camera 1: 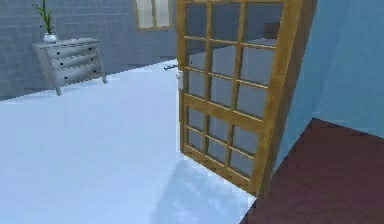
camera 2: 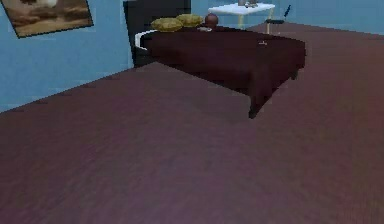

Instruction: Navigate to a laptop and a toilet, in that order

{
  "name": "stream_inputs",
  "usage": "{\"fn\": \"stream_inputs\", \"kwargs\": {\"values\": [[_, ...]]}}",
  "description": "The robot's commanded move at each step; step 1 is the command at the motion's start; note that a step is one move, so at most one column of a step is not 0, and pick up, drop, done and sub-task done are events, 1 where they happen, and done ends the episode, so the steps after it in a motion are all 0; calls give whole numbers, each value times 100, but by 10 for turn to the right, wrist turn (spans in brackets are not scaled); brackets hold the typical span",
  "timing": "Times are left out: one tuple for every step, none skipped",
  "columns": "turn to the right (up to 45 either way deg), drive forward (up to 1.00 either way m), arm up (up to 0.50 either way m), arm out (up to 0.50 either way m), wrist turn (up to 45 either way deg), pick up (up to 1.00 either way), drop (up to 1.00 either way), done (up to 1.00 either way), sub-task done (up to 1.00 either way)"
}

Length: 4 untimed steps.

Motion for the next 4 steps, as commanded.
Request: {"fn": "stream_inputs", "kwargs": {"values": [[-270,0,0,0,0,0,0,0,0],[0,100,0,0,0,0,0,0,0],[0,60,0,0,0,0,0,0,0],[450,0,0,0,0,0,0,0,0]]}}
